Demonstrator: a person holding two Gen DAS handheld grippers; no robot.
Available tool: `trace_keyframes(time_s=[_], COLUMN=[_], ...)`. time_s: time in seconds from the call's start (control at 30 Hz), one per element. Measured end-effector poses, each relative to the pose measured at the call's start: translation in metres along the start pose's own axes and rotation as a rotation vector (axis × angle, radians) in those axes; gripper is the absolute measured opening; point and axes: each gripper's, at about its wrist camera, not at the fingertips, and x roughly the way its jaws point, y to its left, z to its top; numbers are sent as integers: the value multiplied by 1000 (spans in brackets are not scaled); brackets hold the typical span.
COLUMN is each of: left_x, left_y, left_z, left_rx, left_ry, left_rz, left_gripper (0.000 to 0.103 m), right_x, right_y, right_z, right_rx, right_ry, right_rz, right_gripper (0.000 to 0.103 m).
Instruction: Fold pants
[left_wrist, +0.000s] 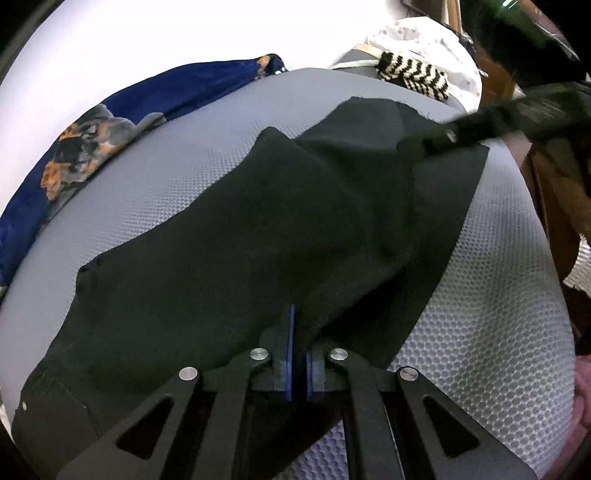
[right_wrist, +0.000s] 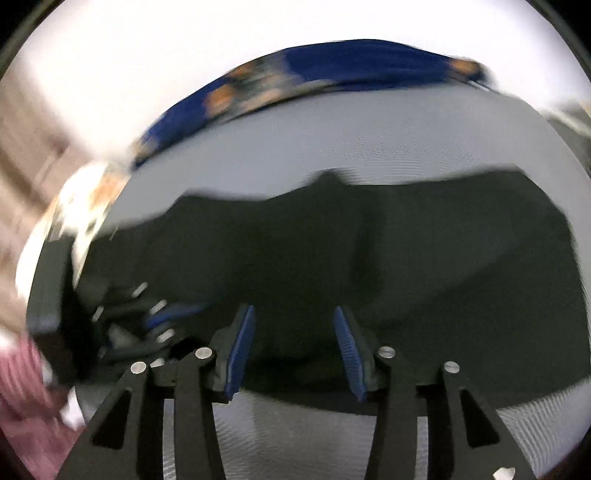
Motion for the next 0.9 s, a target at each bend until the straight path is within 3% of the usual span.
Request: trace_keyframes(time_s=[0.1,0.2,0.33,0.43,0.47,0.5,0.53,0.67,0.9], left_x=[-4,-5,-6,-5,-5,-5,-5,-9,-14], left_y=[1,0,-1,-1,-1,-1,-1,4,19], left_z=[-2,-2,-4,-4,-4,-4,-4,-3,-4], left_rx=[-6,-3,-4,-2,-4,-5,-6,-28,-102], left_ry=[-10,-11,-9,-9,-9,-8,-10,-29,-49], left_rz=[-3,4,5,5,4,3,2,-13,-27], left_gripper=[5,5,5,5,5,5,5,5,5], right_x=[-3,-1,10,18,20,21,22,12,24], right_y=[-61,-106,-131,-141,-142,-142,-142,-135,-83], right_z=[8,8,8,10,11,13,16,31,112], right_rx=[235,415,523,596,608,607,608,593,409], right_ry=[-27,-40,-47,-63,-73,-76,-78,-107,-93], right_rz=[-54,-43,-20,44,45,42,41,55,25], right_gripper=[45,45,45,45,44,33,13,11,10])
